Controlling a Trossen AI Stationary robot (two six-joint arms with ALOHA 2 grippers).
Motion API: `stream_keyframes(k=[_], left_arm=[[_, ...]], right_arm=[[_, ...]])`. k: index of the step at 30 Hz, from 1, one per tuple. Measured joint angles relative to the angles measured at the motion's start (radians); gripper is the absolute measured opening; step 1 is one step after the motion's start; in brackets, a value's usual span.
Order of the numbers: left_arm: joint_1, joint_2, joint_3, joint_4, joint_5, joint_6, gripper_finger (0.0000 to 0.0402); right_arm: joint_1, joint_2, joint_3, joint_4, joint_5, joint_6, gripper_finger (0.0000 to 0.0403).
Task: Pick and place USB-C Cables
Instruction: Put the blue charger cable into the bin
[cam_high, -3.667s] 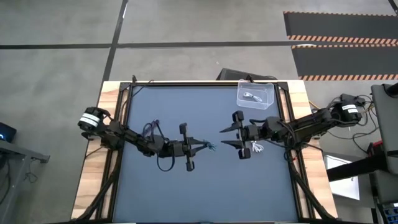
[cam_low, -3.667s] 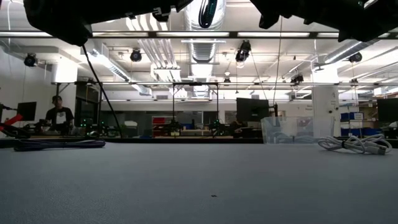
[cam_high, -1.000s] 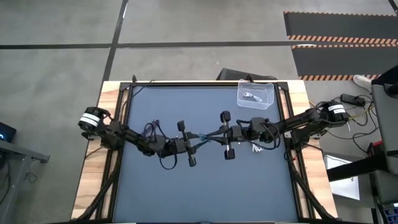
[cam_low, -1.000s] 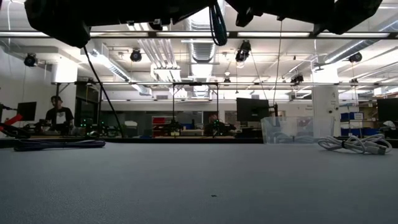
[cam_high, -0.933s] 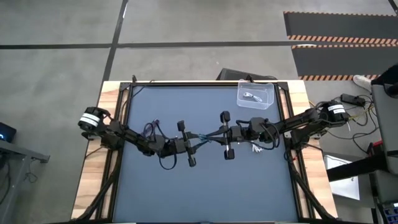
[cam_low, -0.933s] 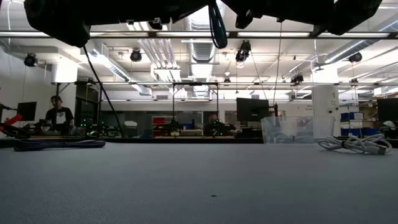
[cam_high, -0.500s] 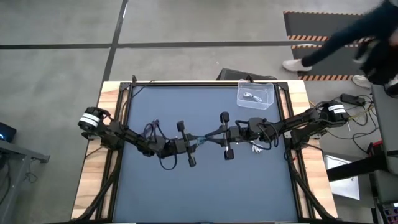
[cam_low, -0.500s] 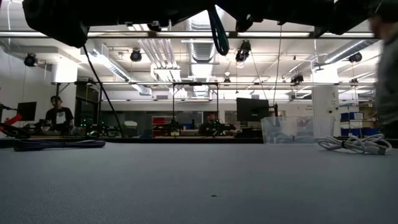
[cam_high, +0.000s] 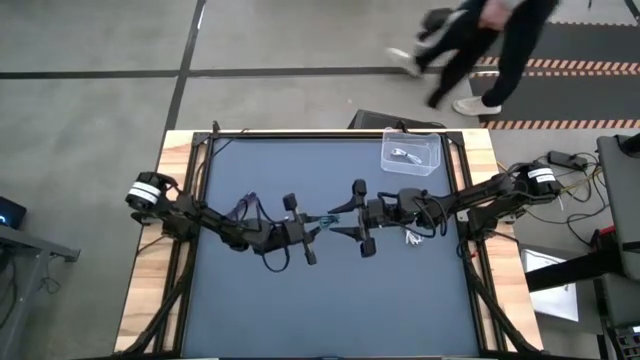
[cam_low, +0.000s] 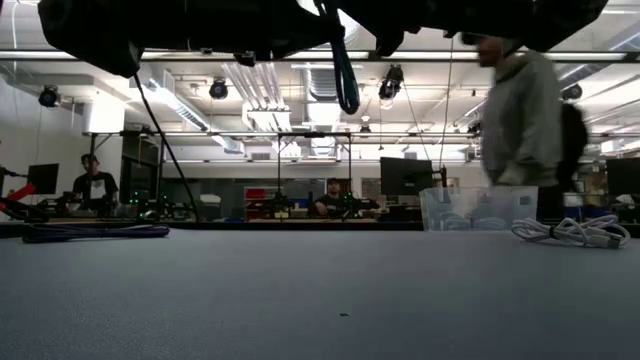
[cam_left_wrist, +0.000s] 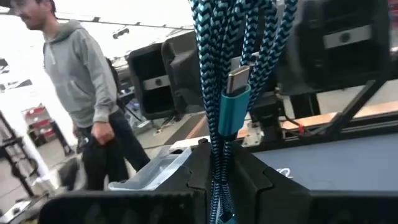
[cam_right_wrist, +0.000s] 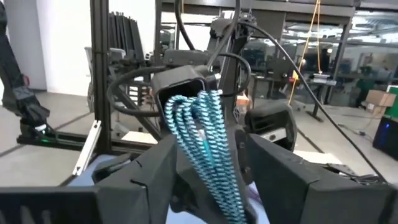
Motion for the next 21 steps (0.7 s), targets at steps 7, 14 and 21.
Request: stream_keyframes(k=[7, 14, 21], left_arm=[[0.000, 0.000, 0.008, -0.001, -0.022, -0.013, 0.0016], [0.000, 0.000, 0.010, 0.000, -0.022, -0.013, 0.0016], [0.000, 0.000, 0.010, -0.007, -0.023, -0.014, 0.0016]], right_arm=[[0.000, 0.000, 0.045, -0.105, 0.007, -0.006, 0.0197], [0.000, 0.000, 0.054, -0.119, 0.053, -0.040, 0.0155], [0.000, 0.024, 0.055, -0.119, 0.073, -0.053, 0.0051]])
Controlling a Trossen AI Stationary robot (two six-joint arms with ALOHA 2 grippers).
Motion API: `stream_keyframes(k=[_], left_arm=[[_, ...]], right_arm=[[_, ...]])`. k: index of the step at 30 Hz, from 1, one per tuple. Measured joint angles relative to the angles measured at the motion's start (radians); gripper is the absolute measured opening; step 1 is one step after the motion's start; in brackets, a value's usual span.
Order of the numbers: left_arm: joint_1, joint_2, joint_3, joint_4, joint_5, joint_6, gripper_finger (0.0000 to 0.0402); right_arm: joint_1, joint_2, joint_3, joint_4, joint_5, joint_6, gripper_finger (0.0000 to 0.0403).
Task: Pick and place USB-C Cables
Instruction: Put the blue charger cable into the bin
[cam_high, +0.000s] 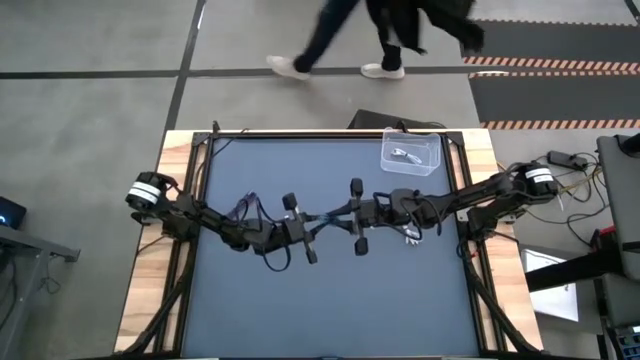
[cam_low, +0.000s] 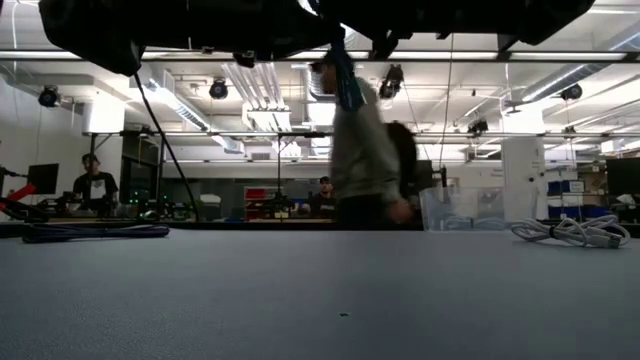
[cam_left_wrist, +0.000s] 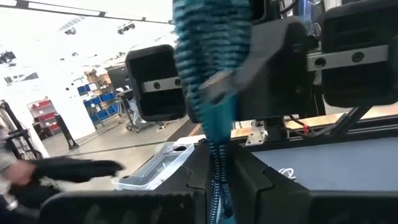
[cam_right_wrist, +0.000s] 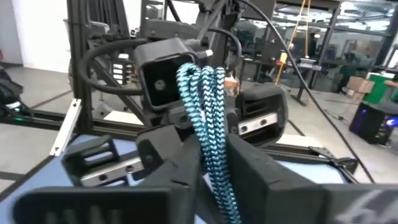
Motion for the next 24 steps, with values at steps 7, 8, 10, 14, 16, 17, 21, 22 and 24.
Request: stream_keyframes(k=[7, 8, 10, 14, 16, 17, 21, 22, 24], left_arm=[[0.000, 0.000, -0.002, 0.002, -0.003, -0.003, 0.0016], [0.000, 0.000, -0.002, 0.003, -0.003, -0.003, 0.0016], [0.000, 0.000, -0.002, 0.005, -0.004, -0.003, 0.0021], [0.000, 0.000, -0.002, 0.008, -0.011, 0.000, 0.0046], [-0.001, 0.000, -0.002, 0.015, -0.011, 0.000, 0.0063], [-0.001, 0.000, -0.002, 0.014, -0.011, 0.000, 0.0071], [-0.001, 0.000, -0.004, 0.014, -0.012, 0.000, 0.0101], [-0.001, 0.000, -0.006, 0.014, -0.011, 0.000, 0.0107], [-0.001, 0.000, -0.007, 0.010, -0.012, 0.000, 0.0119]], right_arm=[[0.000, 0.004, 0.000, -0.002, 0.028, -0.034, 0.0018], [0.000, 0.003, 0.000, -0.003, 0.029, -0.037, 0.0017], [0.000, 0.001, 0.000, -0.004, 0.029, -0.038, 0.0016], [0.000, 0.001, 0.001, -0.009, 0.033, -0.043, 0.0015], [0.000, 0.002, 0.001, -0.017, 0.033, -0.045, 0.0014], [0.000, 0.002, 0.001, -0.020, 0.034, -0.048, 0.0014], [0.000, 0.002, 0.000, -0.022, 0.035, -0.058, 0.0013], [0.000, 0.002, 0.000, -0.022, 0.036, -0.061, 0.0013], [0.000, 0.002, 0.000, -0.024, 0.036, -0.067, 0.0013]])
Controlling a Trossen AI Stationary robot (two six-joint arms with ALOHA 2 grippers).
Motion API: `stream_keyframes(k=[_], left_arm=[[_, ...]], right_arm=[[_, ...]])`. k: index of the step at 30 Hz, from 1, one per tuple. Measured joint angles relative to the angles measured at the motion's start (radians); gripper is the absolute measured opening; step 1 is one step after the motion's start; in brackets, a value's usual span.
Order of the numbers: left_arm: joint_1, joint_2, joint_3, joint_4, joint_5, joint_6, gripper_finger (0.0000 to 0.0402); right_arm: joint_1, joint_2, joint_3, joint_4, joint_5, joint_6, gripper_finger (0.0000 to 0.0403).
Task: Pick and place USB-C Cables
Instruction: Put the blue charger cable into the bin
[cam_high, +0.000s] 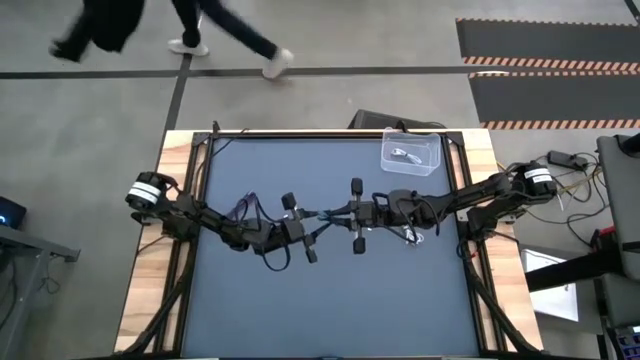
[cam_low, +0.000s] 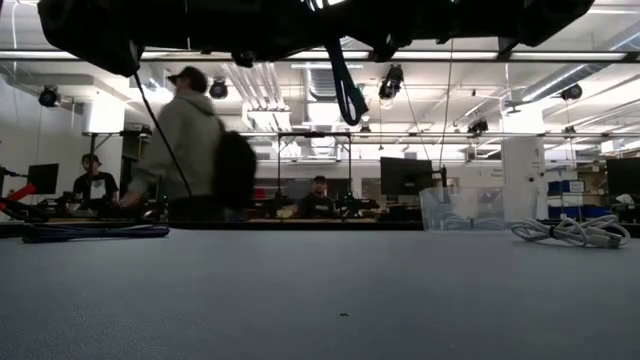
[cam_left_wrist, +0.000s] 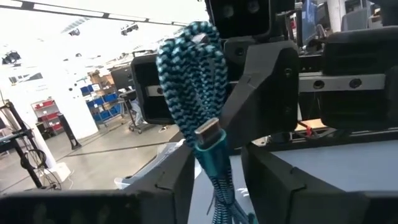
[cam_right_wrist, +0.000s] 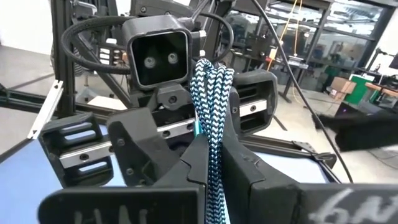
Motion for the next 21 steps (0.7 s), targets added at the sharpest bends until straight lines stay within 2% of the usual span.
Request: stream_keyframes(k=[5, 17, 21], left_arm=[[-0.005, 0.000, -0.006, -0.051, -0.001, -0.001, 0.0133], [-0.014, -0.002, -0.010, -0.110, -0.036, -0.002, 0.0134], [-0.016, -0.002, -0.019, -0.110, -0.045, -0.025, 0.0134]], right_arm=[[0.000, -0.003, 0.000, -0.020, 0.022, -0.015, 0.0013], [-0.005, -0.069, 0.000, -0.174, 0.087, -0.031, 0.0013], [-0.006, -0.102, 0.000, -0.246, 0.137, -0.036, 0.0013]])
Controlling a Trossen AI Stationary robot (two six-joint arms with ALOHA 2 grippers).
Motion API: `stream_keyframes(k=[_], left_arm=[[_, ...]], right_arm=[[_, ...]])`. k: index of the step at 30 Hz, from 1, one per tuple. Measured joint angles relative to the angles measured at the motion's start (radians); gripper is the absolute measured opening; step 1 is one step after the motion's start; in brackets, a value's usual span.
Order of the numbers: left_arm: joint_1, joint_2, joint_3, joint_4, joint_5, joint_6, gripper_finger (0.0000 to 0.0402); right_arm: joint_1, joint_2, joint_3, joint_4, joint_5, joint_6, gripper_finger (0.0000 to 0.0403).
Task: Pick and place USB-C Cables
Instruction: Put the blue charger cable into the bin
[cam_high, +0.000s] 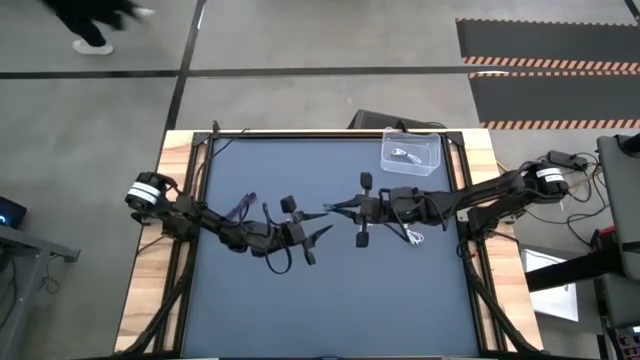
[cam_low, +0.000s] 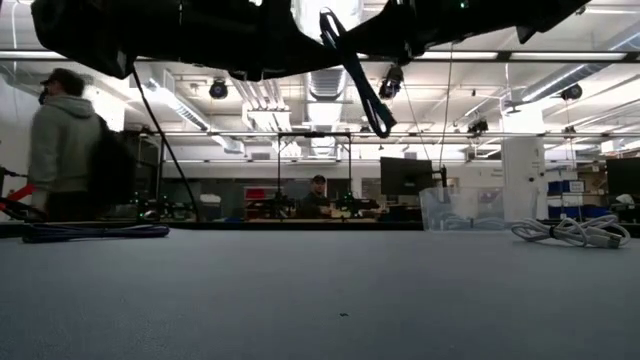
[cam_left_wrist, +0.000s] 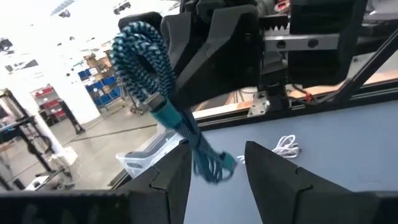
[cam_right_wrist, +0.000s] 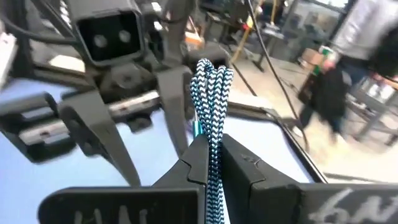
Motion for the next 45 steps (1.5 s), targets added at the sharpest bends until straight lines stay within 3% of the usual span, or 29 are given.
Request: stream_keyframes(k=[9, 25, 34, 45], left_arm=[[-0.006, -0.014, -0.048, 0.002, -0.041, -0.071, 0.0135], [-0.005, -0.023, -0.063, 0.000, -0.042, -0.082, 0.0135], [-0.006, -0.023, -0.063, 0.000, -0.042, -0.081, 0.0135], [-0.006, -0.023, -0.063, -0.004, -0.042, -0.131, 0.0135]], right_arm=[[-0.004, -0.076, 0.000, -0.141, 0.070, -0.008, 0.0013], [-0.084, -0.146, 0.013, -0.225, 0.060, 0.005, 0.0013], [-0.121, -0.091, 0.249, -0.591, 0.061, 0.011, 0.0013], [-0.256, -0.022, 0.494, -0.980, 0.052, 0.022, 0.0013]])
